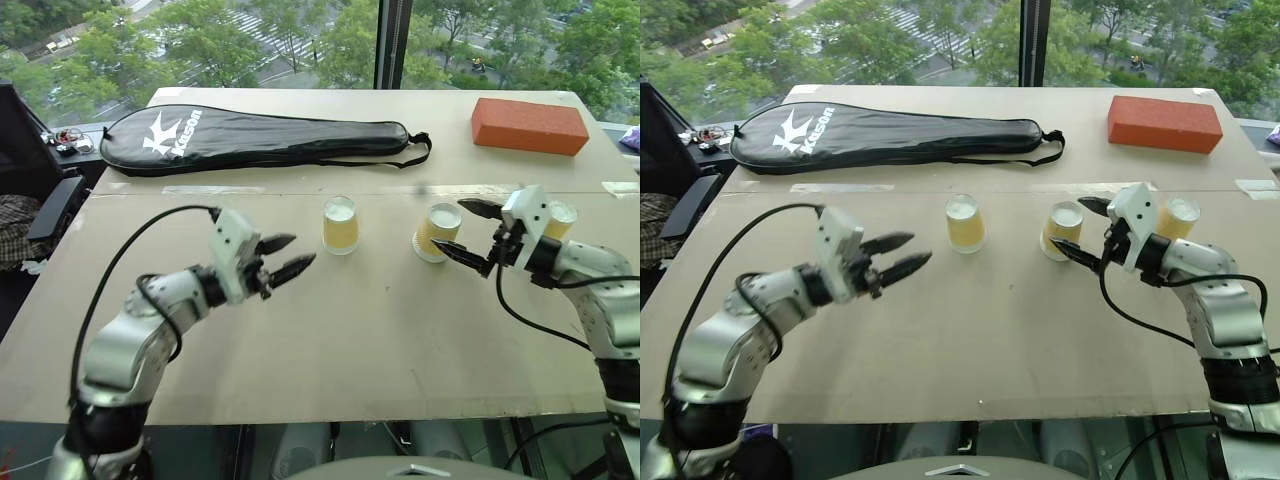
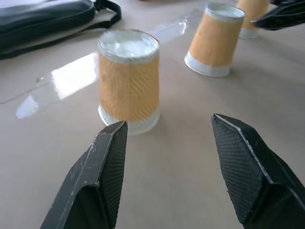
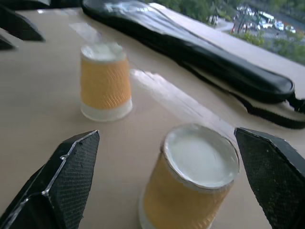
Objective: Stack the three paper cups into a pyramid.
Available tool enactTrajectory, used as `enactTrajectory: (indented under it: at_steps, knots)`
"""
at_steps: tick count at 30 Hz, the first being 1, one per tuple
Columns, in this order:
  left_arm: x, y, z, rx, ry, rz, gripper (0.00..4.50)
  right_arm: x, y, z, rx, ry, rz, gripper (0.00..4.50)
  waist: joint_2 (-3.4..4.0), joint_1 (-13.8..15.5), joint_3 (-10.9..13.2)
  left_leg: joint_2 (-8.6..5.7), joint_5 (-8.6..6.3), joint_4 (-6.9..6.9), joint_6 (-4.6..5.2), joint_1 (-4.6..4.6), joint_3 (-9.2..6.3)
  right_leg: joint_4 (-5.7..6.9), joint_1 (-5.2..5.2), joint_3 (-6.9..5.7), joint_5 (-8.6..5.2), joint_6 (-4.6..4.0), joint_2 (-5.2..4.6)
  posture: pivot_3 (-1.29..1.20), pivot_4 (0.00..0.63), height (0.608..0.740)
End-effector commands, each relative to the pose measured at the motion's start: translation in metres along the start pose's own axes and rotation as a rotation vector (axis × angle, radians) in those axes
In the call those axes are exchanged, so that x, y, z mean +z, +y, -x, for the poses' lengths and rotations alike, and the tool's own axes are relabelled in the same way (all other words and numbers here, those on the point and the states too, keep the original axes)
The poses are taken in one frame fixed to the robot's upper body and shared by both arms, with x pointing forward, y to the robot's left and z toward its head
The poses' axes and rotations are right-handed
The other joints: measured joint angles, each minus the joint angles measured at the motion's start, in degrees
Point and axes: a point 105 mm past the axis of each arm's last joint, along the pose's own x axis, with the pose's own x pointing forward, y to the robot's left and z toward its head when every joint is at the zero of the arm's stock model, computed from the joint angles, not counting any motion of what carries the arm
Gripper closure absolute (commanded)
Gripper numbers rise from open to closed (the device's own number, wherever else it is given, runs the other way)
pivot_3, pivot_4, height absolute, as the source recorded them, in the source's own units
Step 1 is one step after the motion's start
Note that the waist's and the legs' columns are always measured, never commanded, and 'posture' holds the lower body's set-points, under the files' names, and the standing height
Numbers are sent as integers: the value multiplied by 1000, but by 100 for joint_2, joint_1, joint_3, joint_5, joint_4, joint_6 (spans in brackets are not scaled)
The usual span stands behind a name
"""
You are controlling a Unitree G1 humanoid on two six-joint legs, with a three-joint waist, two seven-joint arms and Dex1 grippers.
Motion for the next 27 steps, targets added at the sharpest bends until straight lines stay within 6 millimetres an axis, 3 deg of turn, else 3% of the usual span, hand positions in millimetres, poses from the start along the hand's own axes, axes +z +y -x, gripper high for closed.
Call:
enactTrajectory:
  at_steps: [1,5,11,14,17,23,24,25,27]
  knots:
    - [0,12,-20,10,2,-42,1667,21,17,19,5,-44,7,27,-1,-4,1,1,0,-1,0,1,-2,-1,-1,6,0,0,0,0,150,740]
    - [3,20,-47,-28,-6,-69,1667,20,43,39,-6,-14,-38,27,-7,17,4,0,0,0,0,-2,4,0,-2,-2,-1,0,1,0,150,740]
    - [-4,28,-77,-90,-1,-97,1667,18,54,59,-136,22,-74,27,-15,0,1,-6,0,5,0,-2,12,-1,2,1,-1,1,0,0,150,740]
    - [-7,29,-87,-122,-2,-98,2445,15,59,66,-177,39,-78,0,-16,2,1,-3,0,5,1,0,11,-1,1,7,-1,1,0,0,150,740]
    - [-8,33,-92,-130,-12,-79,3748,13,63,70,-202,52,-85,0,-18,10,2,-4,0,5,1,-2,10,-1,1,1,-1,1,1,0,150,740]
    - [3,28,-85,-240,-93,-67,3748,9,72,75,-239,71,-102,0,-18,4,2,-2,0,5,1,-5,8,-2,1,0,-2,2,0,0,150,740]
    - [3,28,-84,-246,-87,-76,3181,9,73,75,-240,73,-102,0,-18,4,2,-2,0,5,1,-4,6,-2,1,1,-2,2,0,0,150,740]
    - [3,28,-83,-250,-83,-81,2968,9,74,75,-240,74,-102,0,-18,5,2,-2,0,6,1,-4,6,-2,1,2,-2,1,0,0,150,740]
    - [6,29,-80,-251,-79,-90,2129,8,76,73,-244,72,-111,0,-19,7,2,-2,0,7,1,-4,5,-1,1,1,-2,2,0,0,150,740]
